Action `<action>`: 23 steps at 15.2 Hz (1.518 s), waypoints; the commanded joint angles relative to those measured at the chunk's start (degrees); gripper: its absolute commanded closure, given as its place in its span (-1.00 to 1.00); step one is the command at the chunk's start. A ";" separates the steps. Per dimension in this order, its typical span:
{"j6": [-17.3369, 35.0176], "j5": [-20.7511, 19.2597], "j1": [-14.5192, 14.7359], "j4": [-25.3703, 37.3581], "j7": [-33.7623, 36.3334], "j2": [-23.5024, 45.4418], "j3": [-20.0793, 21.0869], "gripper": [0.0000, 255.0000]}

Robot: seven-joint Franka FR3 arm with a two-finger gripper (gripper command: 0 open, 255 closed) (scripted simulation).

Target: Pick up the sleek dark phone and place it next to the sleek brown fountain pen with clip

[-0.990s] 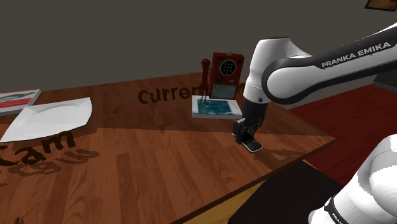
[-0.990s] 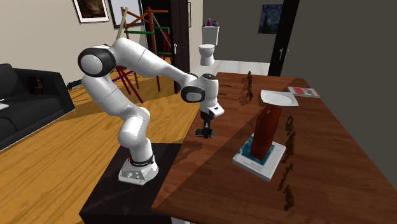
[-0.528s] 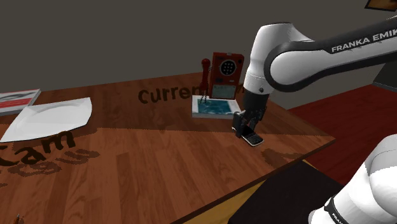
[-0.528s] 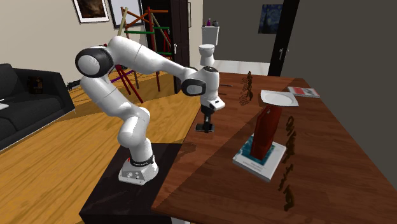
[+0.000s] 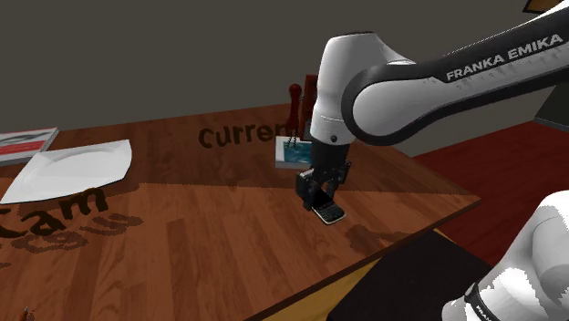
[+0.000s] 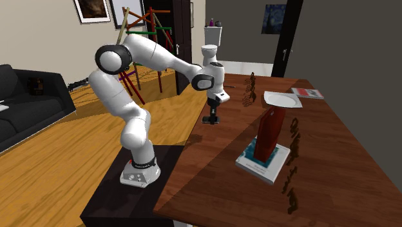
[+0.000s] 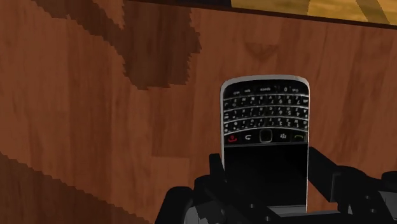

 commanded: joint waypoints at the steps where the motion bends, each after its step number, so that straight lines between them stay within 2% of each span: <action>1: -0.02 -0.39 0.39 3.30 2.86 2.99 1.90 1.00; 7: 0.62 -3.67 1.71 13.15 12.38 13.00 7.65 1.00; 13: -0.46 -10.31 4.19 25.21 22.71 24.65 11.76 1.00; 18: -3.34 -16.96 8.66 37.42 30.73 35.34 12.94 1.00; 23: -8.28 -22.88 15.28 52.37 36.81 46.63 12.29 1.00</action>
